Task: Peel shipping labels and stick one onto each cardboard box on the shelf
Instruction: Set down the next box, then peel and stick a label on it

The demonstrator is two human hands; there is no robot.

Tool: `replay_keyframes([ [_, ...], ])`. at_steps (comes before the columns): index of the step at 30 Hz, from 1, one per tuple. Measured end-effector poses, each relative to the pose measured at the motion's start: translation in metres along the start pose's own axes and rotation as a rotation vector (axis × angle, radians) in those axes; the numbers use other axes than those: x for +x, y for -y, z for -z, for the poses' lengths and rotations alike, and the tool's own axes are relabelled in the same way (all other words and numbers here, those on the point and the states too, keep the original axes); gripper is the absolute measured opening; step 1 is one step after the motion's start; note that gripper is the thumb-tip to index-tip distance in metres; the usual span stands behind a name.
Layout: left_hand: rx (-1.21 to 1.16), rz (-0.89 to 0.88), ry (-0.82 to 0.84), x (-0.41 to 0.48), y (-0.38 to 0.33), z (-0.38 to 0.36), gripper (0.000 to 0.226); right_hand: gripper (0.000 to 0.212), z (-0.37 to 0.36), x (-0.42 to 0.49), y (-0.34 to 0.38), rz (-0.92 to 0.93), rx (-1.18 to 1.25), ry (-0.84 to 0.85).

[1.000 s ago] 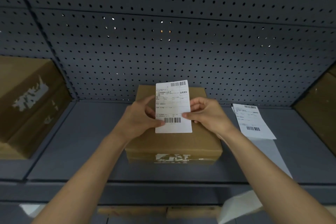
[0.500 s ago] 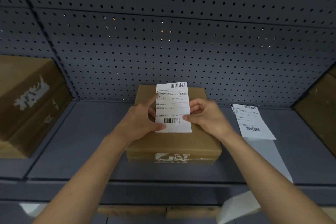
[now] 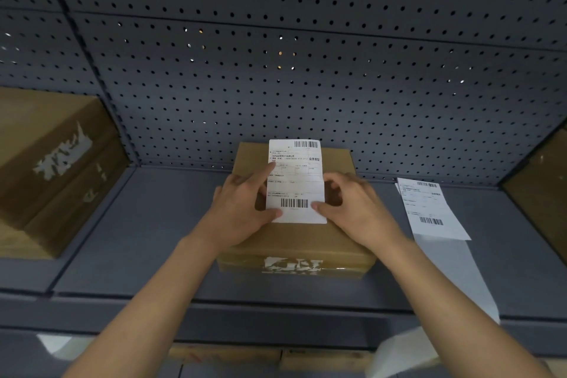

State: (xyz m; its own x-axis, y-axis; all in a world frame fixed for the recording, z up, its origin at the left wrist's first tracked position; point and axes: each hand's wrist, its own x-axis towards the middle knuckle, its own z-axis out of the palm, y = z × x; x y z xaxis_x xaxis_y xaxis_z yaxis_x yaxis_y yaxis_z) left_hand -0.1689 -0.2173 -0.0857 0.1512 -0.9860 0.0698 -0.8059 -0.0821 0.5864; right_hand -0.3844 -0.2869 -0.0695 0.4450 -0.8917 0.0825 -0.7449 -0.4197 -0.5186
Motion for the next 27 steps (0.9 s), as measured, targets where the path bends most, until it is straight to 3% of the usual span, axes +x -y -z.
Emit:
replay_keyframes([
  [9,0.096,-0.039,-0.039,-0.009,0.003,-0.008,0.077,0.088,-0.008,-0.014,-0.009,0.060,-0.137,0.007],
  [17,0.163,-0.077,-0.031,-0.001,0.015,-0.013,0.078,0.079,-0.012,-0.007,-0.018,0.107,-0.097,-0.002],
  [23,0.109,0.076,-0.047,0.024,0.015,-0.012,0.081,0.076,-0.016,0.020,-0.023,0.041,-0.090,-0.019],
  [27,0.074,0.177,-0.055,0.047,0.017,-0.011,0.079,0.063,-0.018,0.045,-0.023,-0.029,-0.099,-0.053],
])
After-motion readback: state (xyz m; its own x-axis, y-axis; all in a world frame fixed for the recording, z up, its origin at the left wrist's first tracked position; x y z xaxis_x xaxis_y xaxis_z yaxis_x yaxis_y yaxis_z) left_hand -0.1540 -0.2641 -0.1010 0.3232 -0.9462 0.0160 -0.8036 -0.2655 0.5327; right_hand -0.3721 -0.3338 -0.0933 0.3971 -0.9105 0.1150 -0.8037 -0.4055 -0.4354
